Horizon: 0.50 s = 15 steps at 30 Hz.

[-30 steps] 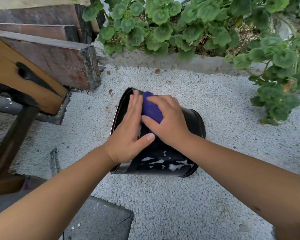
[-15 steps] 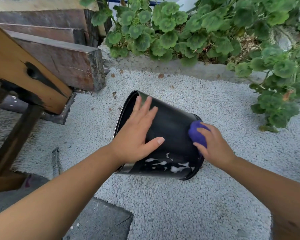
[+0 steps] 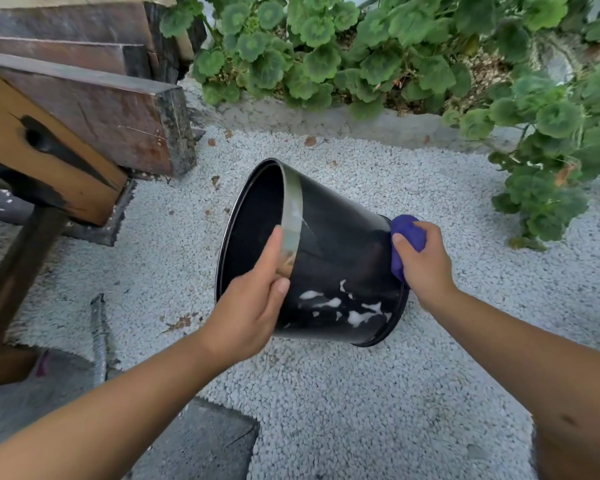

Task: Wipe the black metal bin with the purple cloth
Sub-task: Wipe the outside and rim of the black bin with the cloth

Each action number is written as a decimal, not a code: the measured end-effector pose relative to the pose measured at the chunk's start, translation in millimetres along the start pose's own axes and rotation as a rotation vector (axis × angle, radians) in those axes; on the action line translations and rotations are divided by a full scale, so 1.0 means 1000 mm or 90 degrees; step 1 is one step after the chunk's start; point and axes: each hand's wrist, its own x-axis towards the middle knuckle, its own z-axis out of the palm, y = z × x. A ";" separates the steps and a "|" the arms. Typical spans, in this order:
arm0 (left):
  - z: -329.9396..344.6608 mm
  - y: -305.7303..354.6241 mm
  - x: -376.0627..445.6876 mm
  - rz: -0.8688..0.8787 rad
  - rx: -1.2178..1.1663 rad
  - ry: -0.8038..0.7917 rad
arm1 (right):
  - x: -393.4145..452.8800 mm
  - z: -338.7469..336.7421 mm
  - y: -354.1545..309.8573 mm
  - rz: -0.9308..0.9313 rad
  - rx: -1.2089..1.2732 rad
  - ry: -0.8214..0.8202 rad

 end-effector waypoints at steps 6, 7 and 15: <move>-0.060 0.004 0.041 -0.159 -0.123 0.082 | 0.029 0.004 -0.060 -0.052 -0.086 -0.091; -0.068 0.000 0.046 -0.180 -0.148 0.068 | 0.030 0.007 -0.064 -0.053 -0.106 -0.124; -0.059 -0.017 0.026 -0.192 -0.161 0.038 | 0.013 0.029 -0.048 -0.046 -0.158 -0.175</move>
